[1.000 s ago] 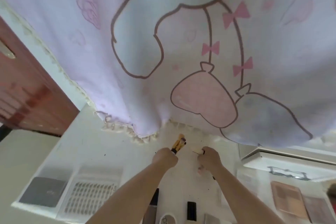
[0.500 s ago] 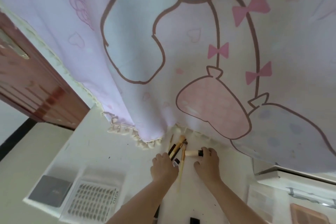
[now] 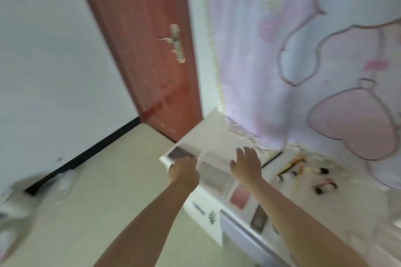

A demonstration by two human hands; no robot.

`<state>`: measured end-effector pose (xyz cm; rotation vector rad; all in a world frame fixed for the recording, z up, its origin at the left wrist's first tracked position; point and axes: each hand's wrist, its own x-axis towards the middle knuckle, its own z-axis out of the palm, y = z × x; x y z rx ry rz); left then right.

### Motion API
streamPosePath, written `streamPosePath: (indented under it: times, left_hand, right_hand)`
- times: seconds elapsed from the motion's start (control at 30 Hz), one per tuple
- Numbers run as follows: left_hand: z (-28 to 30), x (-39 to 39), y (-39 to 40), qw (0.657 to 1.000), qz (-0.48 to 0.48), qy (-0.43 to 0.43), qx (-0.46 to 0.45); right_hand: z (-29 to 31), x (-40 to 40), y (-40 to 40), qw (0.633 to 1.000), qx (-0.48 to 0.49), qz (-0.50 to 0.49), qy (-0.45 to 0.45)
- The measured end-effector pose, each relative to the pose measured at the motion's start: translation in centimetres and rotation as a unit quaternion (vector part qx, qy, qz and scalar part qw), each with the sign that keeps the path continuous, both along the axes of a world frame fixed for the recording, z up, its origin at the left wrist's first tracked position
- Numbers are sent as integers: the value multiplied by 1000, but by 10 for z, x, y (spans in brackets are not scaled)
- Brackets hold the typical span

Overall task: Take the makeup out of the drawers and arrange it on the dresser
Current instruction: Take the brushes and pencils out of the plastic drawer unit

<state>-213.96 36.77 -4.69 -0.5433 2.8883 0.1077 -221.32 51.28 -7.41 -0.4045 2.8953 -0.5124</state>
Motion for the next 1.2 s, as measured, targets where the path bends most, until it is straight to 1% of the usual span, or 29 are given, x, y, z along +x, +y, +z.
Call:
streamPosePath:
  times: [0.07, 0.17, 0.3, 0.37, 0.43, 0.57, 0.7, 0.77, 0.87, 1.03, 1.13, 1.2]
  left_hand:
    - [26, 56, -52, 998, 37, 31, -38]
    - [59, 157, -122, 988, 118, 69, -72]
    - [87, 302, -202, 957, 252, 85, -117]
    - [95, 377, -232, 933, 326, 83, -124]
    - [100, 450, -257, 903, 401, 85, -130]
    - [103, 589, -292, 829, 539, 79, -125]
    - [100, 723, -322, 748, 649, 45, -131]
    - [102, 786, -334, 699, 704, 27, -122]
    - [107, 876, -347, 615, 782, 18, -105]
    - [111, 995, -346, 491, 867, -10, -82]
    - [107, 1055, -344, 436, 896, -24, -79]
    - [104, 1097, -347, 405, 911, -29, -77]
  right_hand:
    - [25, 44, -67, 991, 4, 120, 65]
    - [65, 124, -163, 955, -13, 268, 129]
    - [104, 241, -276, 880, -15, 440, 177]
    - [119, 302, -327, 841, -22, 509, 182]
    - [132, 368, -374, 801, -28, 571, 178]
    - [142, 508, -454, 718, -52, 675, 161]
    - [141, 647, -524, 623, -58, 765, 151]
    - [141, 716, -556, 577, -63, 801, 146]
    - [145, 818, -598, 515, -67, 848, 108]
    - [144, 972, -633, 400, -64, 911, 84]
    - [135, 1055, -638, 330, -60, 938, 88]
    - [130, 1108, -642, 290, -57, 951, 88]
